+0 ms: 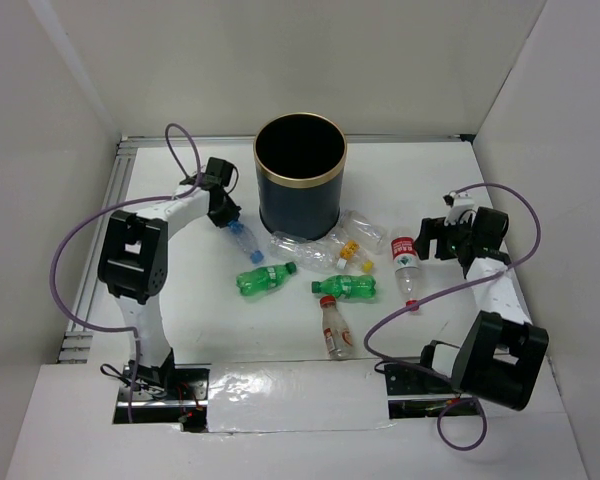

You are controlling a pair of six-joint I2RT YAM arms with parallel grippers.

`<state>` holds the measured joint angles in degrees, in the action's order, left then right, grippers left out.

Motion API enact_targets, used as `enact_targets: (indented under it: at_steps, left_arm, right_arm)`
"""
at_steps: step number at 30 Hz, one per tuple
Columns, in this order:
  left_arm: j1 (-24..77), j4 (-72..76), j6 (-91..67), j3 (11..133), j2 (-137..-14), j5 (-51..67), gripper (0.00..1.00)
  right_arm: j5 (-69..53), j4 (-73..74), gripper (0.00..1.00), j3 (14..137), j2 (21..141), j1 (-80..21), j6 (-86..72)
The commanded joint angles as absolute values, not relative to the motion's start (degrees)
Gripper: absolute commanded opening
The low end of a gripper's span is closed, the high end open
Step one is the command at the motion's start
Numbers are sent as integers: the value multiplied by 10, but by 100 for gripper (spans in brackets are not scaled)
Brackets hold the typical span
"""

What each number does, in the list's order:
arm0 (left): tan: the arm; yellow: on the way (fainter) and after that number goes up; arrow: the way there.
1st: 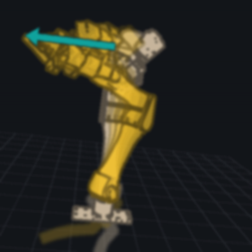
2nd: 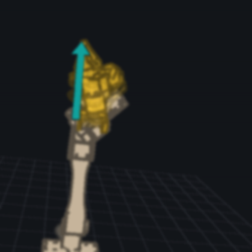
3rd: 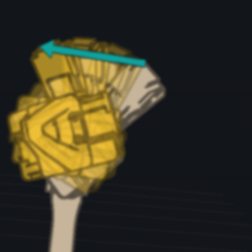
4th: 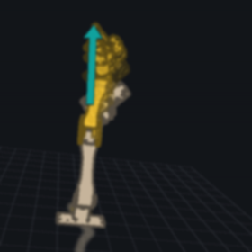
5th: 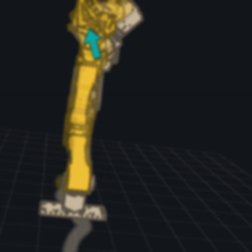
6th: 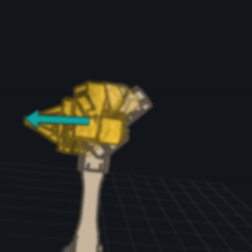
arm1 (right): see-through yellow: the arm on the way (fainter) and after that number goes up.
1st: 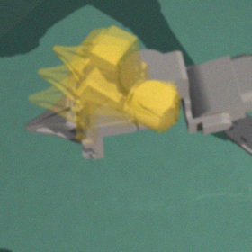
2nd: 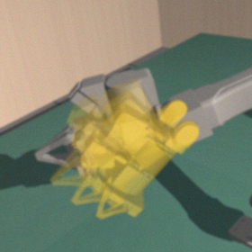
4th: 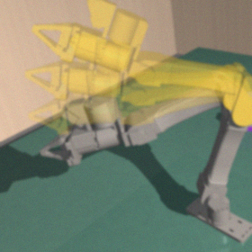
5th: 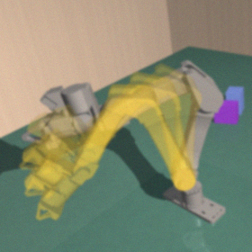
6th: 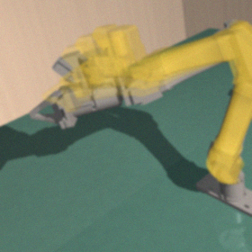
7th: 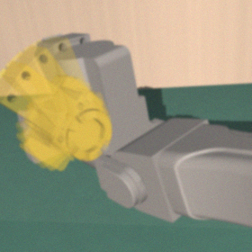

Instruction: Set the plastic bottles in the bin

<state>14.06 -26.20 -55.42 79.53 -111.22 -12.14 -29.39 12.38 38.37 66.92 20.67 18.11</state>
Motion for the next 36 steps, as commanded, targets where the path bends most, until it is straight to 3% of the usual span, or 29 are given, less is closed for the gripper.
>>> enact_targets:
  at_steps: [1, 3, 6, 8, 9, 10, 15, 21, 26, 29, 31, 32, 33, 34, 35, 36]
  left_arm:
    - [149, -279, -527, 766, -1096, -129, 6]
    - [155, -279, -516, 759, -1067, -138, 0]
    - [156, -267, -484, 738, -969, -152, 0]
    - [156, -260, -455, 749, -889, -157, 0]
    - [156, -251, -445, 756, -866, -157, 0]
    - [156, -250, -423, 767, -846, -157, 0]
    - [173, -200, -386, 874, -792, -131, 0]
    - [234, -64, -374, 967, -856, -134, 0]
    - [292, 14, -361, 1040, -976, -249, 0]
    - [331, 3, -300, 1119, -1040, -326, 6]
    - [344, -45, -280, 1173, -1096, -357, 18]
    - [350, -54, -271, 1173, -1105, -357, 44]
    - [350, -54, -265, 1173, -1105, -357, 59]
    - [350, -54, -265, 1154, -1095, -357, 72]
    - [350, -43, -265, 1143, -1085, -357, 91]
    - [350, -33, -246, 1133, -1073, -348, 97]
  right_arm:
    - [-328, 142, 82, 424, 707, 210, 179]
    - [-337, 154, 73, 436, 722, 210, 179]
    - [-348, 175, 73, 455, 747, 210, 167]
    - [-355, 175, 79, 455, 756, 210, 167]
    - [-355, 175, 88, 455, 765, 210, 167]
    - [-360, 175, 91, 460, 770, 210, 167]
    - [-346, 169, 95, 466, 816, 177, 167]
    - [-326, 149, 99, 460, 856, 164, 167]
    - [-309, 143, 99, 460, 876, 150, 167]
    - [-292, 137, 99, 460, 889, 138, 167]
    - [-287, 137, 95, 465, 908, 132, 167]
    - [-287, 144, 92, 465, 913, 132, 167]
    - [-281, 144, 88, 473, 913, 126, 167]
    - [-287, 160, 81, 473, 918, 126, 167]
    - [-287, 166, 65, 473, 918, 126, 174]
    - [-303, 172, 56, 473, 918, 126, 183]
